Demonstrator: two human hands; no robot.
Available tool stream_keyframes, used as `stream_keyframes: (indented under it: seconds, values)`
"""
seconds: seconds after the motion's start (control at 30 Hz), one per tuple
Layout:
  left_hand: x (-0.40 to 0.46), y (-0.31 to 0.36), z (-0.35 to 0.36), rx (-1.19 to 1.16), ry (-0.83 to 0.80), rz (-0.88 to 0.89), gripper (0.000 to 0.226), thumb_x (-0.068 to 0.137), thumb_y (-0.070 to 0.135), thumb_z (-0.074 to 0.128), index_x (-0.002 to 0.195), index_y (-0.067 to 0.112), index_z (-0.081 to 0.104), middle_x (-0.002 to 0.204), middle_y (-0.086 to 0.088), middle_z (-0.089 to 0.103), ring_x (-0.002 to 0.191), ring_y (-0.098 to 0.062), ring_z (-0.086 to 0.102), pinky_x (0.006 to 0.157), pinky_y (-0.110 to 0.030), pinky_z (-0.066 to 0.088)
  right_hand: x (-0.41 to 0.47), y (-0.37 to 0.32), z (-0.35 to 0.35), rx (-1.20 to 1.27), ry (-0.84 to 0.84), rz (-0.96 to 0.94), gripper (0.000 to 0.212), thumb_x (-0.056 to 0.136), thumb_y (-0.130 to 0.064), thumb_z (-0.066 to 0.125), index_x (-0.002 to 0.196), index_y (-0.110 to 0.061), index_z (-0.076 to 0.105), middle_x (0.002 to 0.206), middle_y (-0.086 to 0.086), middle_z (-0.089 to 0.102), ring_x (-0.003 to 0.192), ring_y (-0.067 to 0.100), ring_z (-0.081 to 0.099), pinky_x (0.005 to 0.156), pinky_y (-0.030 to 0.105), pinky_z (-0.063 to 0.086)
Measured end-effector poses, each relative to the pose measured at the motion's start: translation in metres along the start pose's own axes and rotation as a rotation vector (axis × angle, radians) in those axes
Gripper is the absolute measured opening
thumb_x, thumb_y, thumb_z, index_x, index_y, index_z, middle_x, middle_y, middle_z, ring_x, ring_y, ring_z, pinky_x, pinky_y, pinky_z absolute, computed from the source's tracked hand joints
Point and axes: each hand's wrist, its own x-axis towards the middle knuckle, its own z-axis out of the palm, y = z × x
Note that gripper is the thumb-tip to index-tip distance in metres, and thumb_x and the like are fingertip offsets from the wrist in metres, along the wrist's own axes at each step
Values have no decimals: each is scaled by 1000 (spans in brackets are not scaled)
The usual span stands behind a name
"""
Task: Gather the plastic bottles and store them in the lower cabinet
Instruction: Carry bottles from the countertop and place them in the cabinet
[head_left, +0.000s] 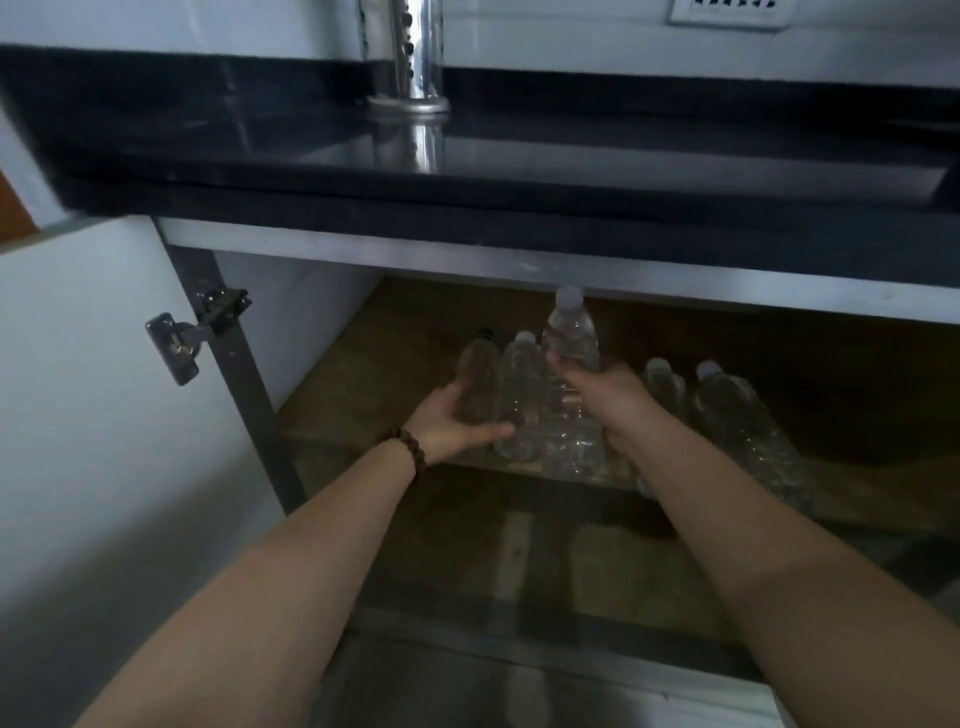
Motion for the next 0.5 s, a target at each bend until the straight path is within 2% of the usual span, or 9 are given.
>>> stream_keyframes:
  seconds: [0.1,0.17,0.27,0.37,0.5]
  values:
    - [4,-7,5,171,-3,75,125,45,62,85,149,34,23,155,0,24,139,-21,27,114,-39,25,20,-8,10,3,25,-12,62,76,-51,72,123,-13,57,115,6,64,102,25,61,93,40,48]
    - [8,-11,6,226,12,107,126,46,57,87,150,33,20,156,0,22,141,-19,23,110,-31,19,32,-10,16,-41,50,-8,70,75,-53,71,130,-14,51,120,7,61,105,26,59,89,36,48]
    - [14,-16,8,251,37,88,125,47,55,88,150,31,20,155,-1,25,140,-19,25,109,-29,21,44,-8,23,-168,23,-43,73,74,-53,71,136,-26,43,123,-2,55,100,18,56,73,30,47]
    - [16,-14,13,245,71,93,124,48,55,88,150,30,21,156,-1,24,139,-20,29,107,-27,22,49,-2,25,-330,17,-109,62,76,-52,66,132,-33,47,125,-5,52,102,16,55,76,31,47]
    - [21,-5,21,286,42,97,127,49,57,86,151,34,14,158,-3,19,141,-22,25,110,-33,25,42,4,15,-369,8,-190,31,78,-50,64,106,-50,52,92,-18,51,73,-2,48,56,21,35]
